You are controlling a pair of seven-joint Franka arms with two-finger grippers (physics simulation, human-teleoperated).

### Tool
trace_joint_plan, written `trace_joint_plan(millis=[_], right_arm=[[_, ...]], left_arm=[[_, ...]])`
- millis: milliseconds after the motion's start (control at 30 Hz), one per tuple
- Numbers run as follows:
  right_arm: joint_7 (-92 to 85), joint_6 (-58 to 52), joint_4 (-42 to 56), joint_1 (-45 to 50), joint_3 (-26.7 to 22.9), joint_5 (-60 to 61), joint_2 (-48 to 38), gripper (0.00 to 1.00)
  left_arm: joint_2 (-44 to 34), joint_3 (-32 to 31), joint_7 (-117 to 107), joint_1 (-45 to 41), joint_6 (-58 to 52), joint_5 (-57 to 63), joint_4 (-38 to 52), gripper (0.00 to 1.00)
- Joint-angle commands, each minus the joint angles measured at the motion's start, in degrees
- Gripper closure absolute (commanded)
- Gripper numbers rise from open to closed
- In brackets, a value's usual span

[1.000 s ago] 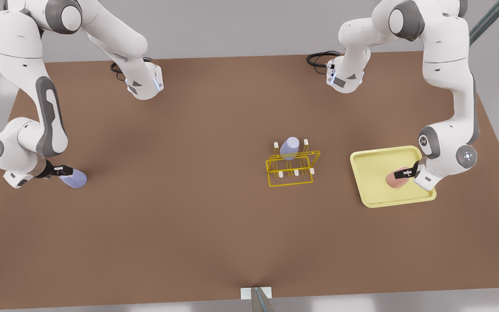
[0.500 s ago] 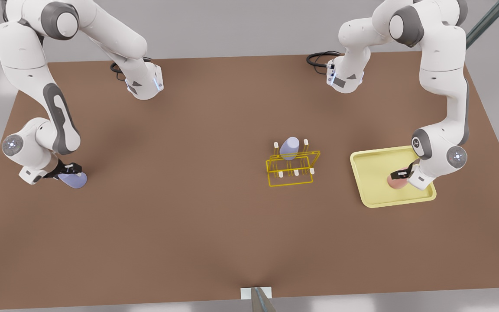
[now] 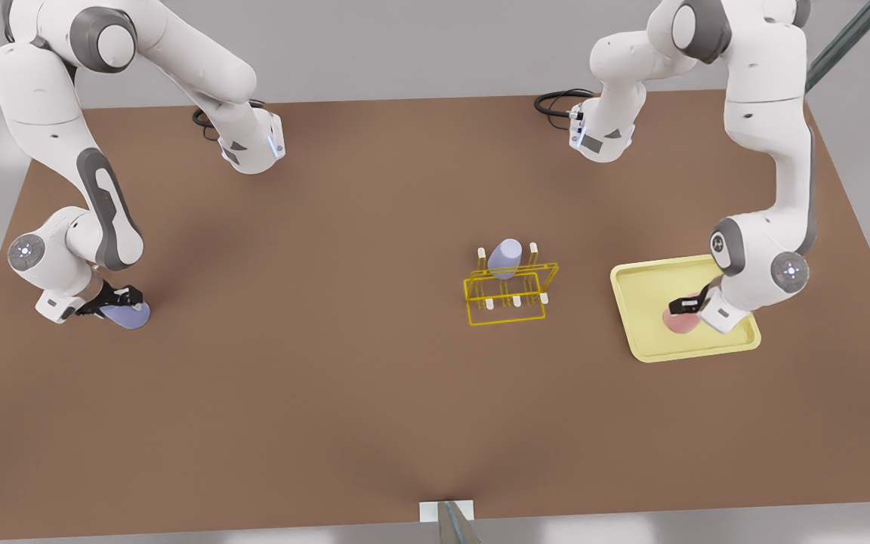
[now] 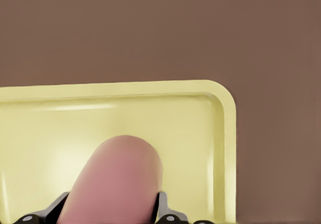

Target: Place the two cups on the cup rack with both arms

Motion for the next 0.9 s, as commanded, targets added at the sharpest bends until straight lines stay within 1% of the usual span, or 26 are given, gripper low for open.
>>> trace_joint_plan(millis=[0,67,133,167,267,333,433,633,733,867], right_arm=[[-2.8,-0.1,0.0,0.0,0.0,0.1,-0.1,0.06],[-3.4,-0.1,0.0,0.1,0.0,0.1,0.0,0.06],[-3.4,-0.2,0.0,0.1,0.1,0.1,0.1,0.06],[-3.6,-0.5,-0.1,0.0,0.0,0.1,0.0,0.06],[-4.0,-0.9,0.0,0.0,0.0,0.2,0.1,0.06],[-4.3,-1.0,-0.1,0.0,0.0,0.2,0.2,0.06],[-4.4,-1.0,0.0,0.0,0.0,0.2,0.5,0.06],[-4.4,-1.0,0.3,0.1,0.0,0.2,0.7,0.07],[-4.4,-1.0,0.6,0.2,0.0,0.2,0.6,0.09],[-4.4,-1.0,0.9,0.2,0.0,0.2,1.2,0.09]], left_arm=[[0.0,-2.4,-12.1,-0.2,-7.1,0.0,2.3,0.15],[0.2,-7.3,-20.2,-0.4,-13.5,0.1,8.9,0.15],[0.2,-13.0,-28.9,-0.6,-13.8,0.4,10.6,0.15],[0.2,-13.9,-32.6,-1.9,-15.5,0.4,12.0,0.15],[1.0,-14.5,-42.7,-6.1,-18.6,0.3,16.6,0.15],[1.1,-15.7,-46.5,-7.6,-20.1,0.3,16.9,0.15],[1.1,-18.3,-50.8,-7.7,-23.6,0.0,16.9,0.14],[1.4,-20.6,-54.4,-7.9,-23.7,0.0,17.9,0.14],[2.9,-21.6,-56.8,-8.6,-23.4,0.0,19.0,0.14],[4.2,-23.0,-57.0,-8.6,-23.0,0.0,19.0,0.13]])
